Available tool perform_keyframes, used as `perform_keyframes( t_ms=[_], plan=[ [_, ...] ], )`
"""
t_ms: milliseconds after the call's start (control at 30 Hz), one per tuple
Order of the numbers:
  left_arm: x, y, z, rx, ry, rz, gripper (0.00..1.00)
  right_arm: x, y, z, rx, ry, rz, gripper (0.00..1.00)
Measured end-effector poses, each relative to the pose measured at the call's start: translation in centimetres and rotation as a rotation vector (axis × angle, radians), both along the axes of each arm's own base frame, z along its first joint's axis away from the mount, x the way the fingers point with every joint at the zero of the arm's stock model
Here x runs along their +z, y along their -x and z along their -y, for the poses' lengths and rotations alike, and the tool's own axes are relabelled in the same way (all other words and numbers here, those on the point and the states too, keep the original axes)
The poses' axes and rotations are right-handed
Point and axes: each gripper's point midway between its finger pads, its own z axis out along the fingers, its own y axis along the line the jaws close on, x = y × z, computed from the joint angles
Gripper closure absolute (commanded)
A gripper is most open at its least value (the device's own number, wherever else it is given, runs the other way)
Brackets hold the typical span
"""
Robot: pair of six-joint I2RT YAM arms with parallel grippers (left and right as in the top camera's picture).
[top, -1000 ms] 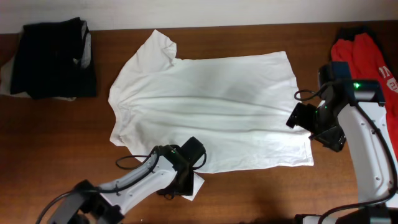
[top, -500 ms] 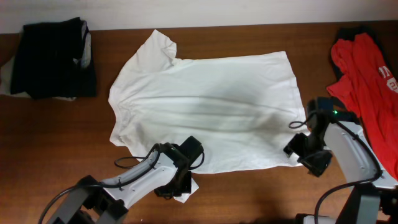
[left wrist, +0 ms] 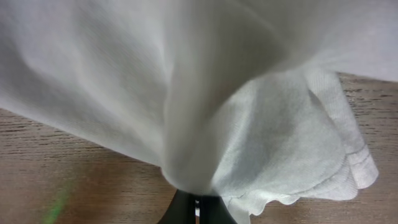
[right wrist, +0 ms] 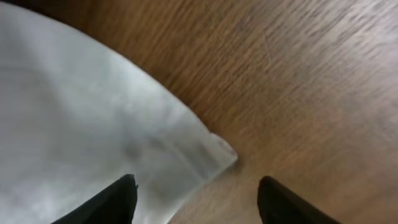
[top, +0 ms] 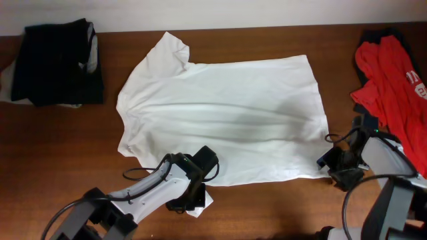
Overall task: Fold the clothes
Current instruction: 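Lift the hem with both grippers and fold it toward the collar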
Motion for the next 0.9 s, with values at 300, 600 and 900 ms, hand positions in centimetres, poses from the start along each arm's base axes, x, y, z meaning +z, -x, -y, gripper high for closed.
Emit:
perform_keyframes(
  t_ms=[300,600,900],
  plan=[
    [0.0,0.0,0.0,-0.004,0.0,-0.001,0.99,-0.8,-0.5,-0.5,-0.014,-0.037,0.009,0.96],
    [3.6,0.5,-1.5,-0.011,-0.035,0.028,0.99,-0.6,0.0,-0.5,-0.051,-0.033,-0.011,0.96],
    [11.0,-8.3,-2.9,0.09,-0.032,0.482,0.99,2.5,-4.2,-0.3,-0.05,-0.026,0.239,0.96]
  ],
)
